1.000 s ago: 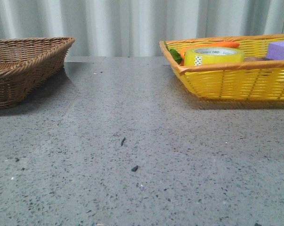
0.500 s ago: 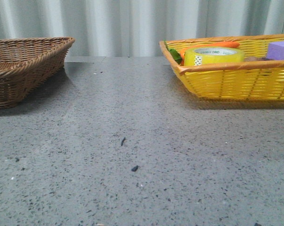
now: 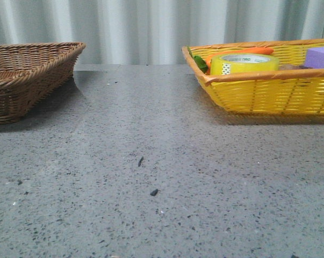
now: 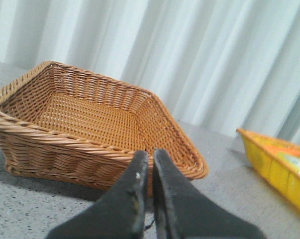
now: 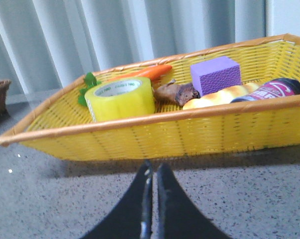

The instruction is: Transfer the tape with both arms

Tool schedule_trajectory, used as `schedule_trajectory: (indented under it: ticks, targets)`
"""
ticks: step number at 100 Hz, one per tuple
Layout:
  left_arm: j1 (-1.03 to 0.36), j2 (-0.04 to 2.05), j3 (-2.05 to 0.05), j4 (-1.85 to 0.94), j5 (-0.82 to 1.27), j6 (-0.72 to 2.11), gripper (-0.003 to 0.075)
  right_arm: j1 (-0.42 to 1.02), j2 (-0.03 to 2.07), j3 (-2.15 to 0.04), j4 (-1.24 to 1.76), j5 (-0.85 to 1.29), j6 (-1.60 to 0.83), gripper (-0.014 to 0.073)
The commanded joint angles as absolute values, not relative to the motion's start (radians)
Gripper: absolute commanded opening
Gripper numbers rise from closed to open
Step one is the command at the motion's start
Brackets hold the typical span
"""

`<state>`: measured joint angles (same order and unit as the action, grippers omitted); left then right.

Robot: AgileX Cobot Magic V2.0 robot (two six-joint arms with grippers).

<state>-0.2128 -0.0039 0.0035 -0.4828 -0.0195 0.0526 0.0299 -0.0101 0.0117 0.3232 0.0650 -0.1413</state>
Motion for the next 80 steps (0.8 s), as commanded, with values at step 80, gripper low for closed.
schedule_trajectory:
  ticks: [80]
  targets:
    - [-0.212,-0.031,0.012,-0.551,-0.030,0.044,-0.0020,0.024,-0.029,0.034,0.441,-0.033,-0.149,-0.0064]
